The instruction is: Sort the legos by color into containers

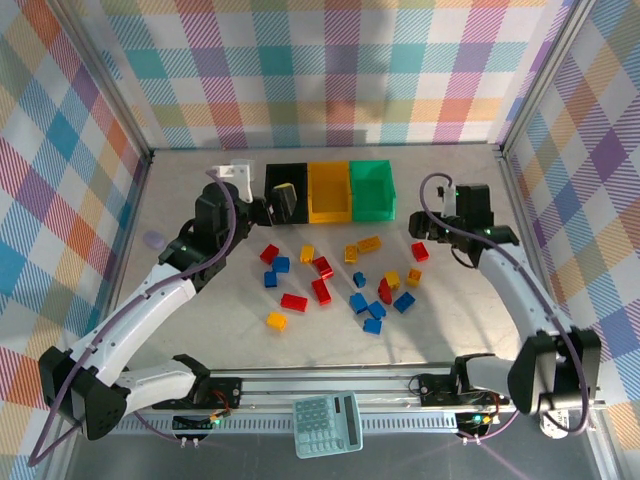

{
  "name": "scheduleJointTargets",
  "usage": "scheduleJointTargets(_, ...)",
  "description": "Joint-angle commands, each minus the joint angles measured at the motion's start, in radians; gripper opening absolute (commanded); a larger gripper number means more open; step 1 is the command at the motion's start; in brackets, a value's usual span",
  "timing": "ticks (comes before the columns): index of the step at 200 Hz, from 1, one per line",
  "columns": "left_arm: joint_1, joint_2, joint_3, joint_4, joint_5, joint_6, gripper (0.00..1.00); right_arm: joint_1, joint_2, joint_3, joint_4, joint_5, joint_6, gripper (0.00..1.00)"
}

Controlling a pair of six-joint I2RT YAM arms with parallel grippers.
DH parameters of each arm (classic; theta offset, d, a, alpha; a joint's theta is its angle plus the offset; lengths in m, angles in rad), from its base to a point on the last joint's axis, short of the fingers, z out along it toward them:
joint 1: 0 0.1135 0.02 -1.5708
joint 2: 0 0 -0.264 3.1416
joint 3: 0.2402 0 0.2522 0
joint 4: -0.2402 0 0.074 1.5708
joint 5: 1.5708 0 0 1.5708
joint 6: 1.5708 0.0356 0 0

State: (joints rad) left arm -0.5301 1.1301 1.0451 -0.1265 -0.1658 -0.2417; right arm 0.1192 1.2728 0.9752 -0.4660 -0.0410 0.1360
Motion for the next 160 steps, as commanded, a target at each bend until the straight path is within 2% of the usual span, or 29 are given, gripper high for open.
scheduleJointTargets(1, -0.01, -0.015, 0.013, -0.097, -0.003, -0.103, 1.0, 0.004, 0.114, 0.06, -0.166, -0.003, 0.017, 0.75)
scheduleJointTargets(29, -0.011, -0.015, 0.033, -0.169, -0.02, -0.12, 1.0, 0.005, 0.238, 0.099, -0.198, -0.005, 0.01, 0.65)
scheduleJointTargets(61, -0.013, 0.016, 0.081, -0.264, -0.057, -0.131, 1.0, 0.005, 0.304, 0.098, -0.186, 0.017, 0.004, 0.59)
scheduleJointTargets(160, -0.028, 0.083, 0.129, -0.31, -0.019, -0.136, 1.0, 0.005, 0.481, 0.168, -0.163, 0.062, -0.01, 0.58)
